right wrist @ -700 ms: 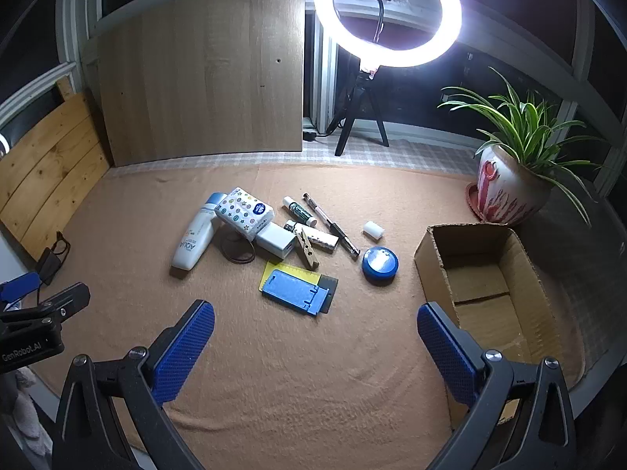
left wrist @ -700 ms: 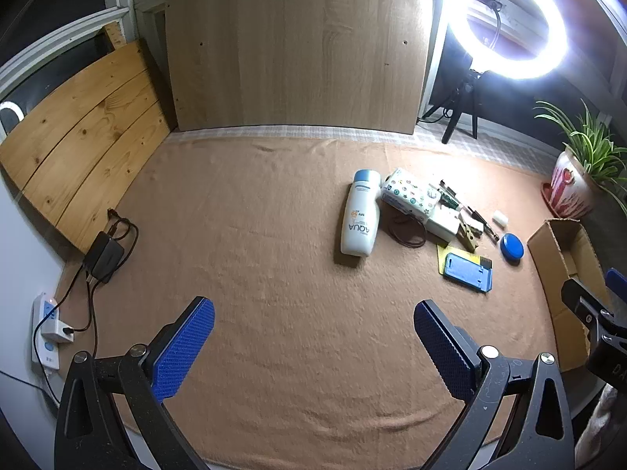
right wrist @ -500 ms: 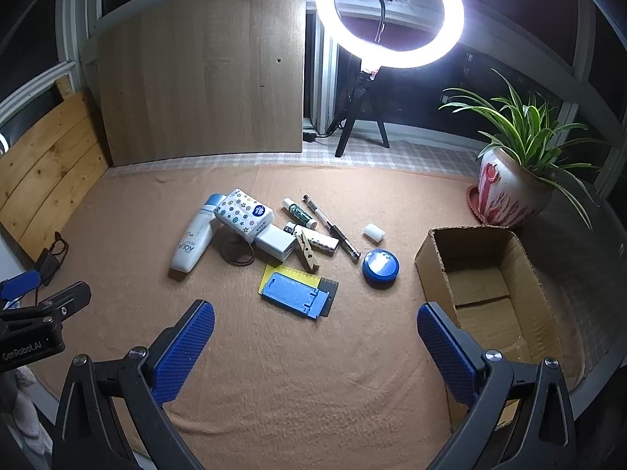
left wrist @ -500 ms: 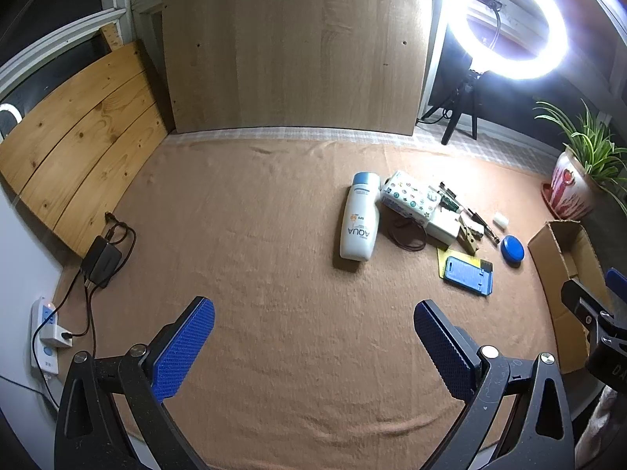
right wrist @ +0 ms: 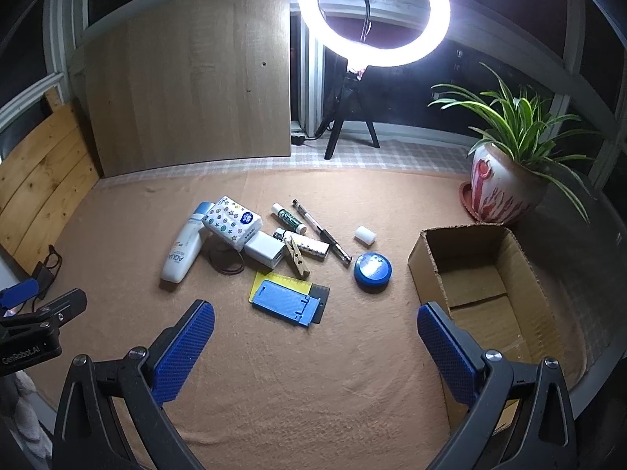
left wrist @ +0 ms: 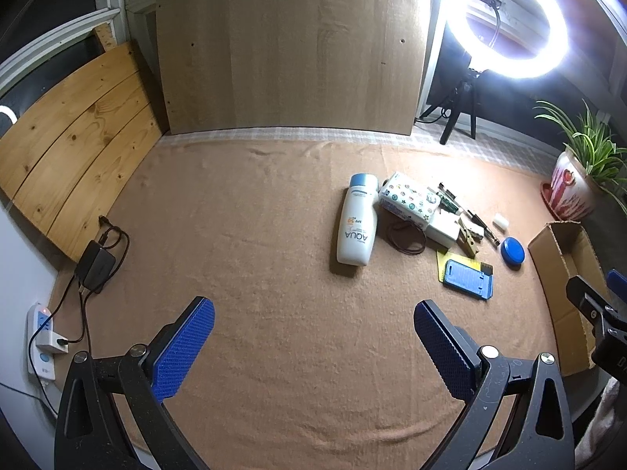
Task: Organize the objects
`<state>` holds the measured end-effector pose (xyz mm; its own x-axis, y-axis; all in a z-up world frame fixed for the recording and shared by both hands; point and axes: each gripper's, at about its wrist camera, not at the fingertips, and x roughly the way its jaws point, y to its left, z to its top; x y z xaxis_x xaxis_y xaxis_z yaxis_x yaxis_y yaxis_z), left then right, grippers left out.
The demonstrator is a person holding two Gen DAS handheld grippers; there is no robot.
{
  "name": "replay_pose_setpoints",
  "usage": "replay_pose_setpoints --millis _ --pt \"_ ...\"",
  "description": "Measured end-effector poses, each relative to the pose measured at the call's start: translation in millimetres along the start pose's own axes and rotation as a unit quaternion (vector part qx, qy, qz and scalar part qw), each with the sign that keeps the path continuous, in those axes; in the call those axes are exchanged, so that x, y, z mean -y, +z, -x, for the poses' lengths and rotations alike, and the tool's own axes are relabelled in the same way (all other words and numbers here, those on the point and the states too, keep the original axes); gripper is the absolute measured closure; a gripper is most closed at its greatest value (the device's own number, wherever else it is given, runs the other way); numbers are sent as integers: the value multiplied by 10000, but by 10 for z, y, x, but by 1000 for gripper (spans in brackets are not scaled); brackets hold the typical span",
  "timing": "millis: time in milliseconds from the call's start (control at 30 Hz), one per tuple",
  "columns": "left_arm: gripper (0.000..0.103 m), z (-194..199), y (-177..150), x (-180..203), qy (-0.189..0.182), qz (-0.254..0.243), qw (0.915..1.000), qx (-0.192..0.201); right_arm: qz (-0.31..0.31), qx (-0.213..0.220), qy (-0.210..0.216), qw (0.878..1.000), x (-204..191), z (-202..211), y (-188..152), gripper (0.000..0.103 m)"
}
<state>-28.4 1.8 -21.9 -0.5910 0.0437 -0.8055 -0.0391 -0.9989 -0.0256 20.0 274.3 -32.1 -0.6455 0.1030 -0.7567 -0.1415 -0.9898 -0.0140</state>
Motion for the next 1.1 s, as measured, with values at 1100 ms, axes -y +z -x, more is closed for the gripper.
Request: replay_pose_setpoints --millis 1100 --pt "0 -60 88 84 -82 -120 9999 26 -25 -263 204 9994 52 -62 -6 1"
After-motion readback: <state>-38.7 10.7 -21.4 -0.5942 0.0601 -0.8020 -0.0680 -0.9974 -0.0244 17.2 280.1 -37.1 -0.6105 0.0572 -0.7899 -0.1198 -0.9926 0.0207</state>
